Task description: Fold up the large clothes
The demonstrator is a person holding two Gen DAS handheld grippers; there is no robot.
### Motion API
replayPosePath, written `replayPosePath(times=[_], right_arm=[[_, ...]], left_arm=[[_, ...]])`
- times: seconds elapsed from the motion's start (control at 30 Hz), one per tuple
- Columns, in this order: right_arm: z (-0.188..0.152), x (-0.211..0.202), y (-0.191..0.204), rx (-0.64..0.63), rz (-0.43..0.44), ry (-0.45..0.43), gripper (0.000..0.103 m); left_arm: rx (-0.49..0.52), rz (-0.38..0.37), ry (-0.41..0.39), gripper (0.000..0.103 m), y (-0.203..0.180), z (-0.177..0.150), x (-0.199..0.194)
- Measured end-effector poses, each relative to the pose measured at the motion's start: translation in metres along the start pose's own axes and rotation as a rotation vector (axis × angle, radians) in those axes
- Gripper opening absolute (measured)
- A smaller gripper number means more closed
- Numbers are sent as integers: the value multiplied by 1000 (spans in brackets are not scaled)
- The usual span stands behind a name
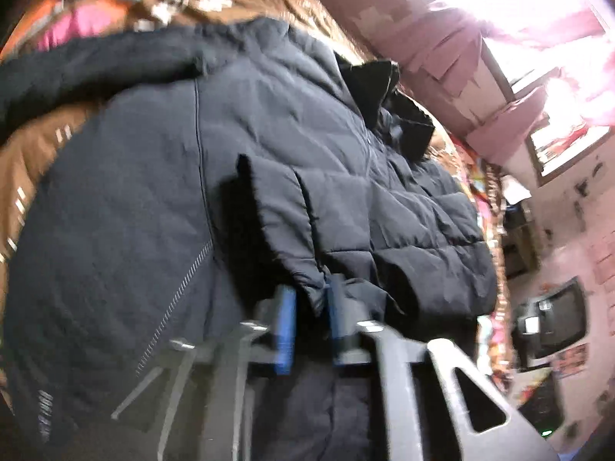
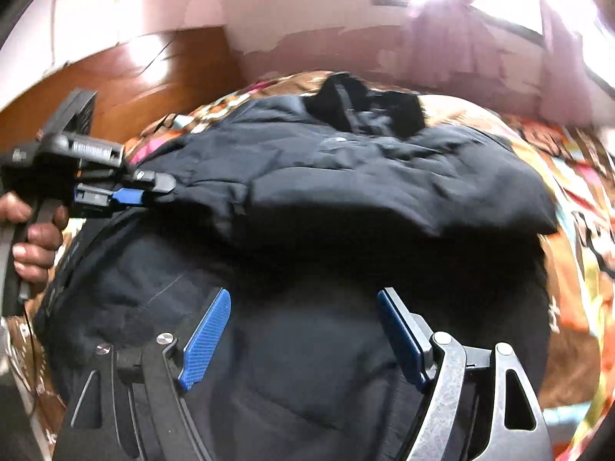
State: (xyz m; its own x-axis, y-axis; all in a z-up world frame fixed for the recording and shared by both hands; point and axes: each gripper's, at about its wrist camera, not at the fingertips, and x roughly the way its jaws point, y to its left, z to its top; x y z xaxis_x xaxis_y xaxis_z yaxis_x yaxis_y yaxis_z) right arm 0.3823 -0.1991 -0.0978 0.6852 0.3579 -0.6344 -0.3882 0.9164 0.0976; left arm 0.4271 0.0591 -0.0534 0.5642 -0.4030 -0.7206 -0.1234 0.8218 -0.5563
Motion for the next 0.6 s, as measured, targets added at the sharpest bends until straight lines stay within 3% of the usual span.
replayPosePath(times=[0.17,0.33,0.4,0.47,0.53,0.6], right_arm=[[23,-12,-19,38,-58,-115,77],[66,23,-20,40,-67,-166,80],[81,48,-19,52,-52,-155,80],[97,84,-15,53,-41,-115,80],[103,111,-11,46,-57,-54,80],[103,143,-5,10,-100,61,80]], left_arm=[[101,133,-138,4,-11,9,-26],[199,236,-254,4,-13,25,-34],[247,295,-281,4,-13,28,-27],[287,351,-252,4,-11,31,-7],[279,367,-188,4,0,31,13],[261,365,-159,5,9,30,23]])
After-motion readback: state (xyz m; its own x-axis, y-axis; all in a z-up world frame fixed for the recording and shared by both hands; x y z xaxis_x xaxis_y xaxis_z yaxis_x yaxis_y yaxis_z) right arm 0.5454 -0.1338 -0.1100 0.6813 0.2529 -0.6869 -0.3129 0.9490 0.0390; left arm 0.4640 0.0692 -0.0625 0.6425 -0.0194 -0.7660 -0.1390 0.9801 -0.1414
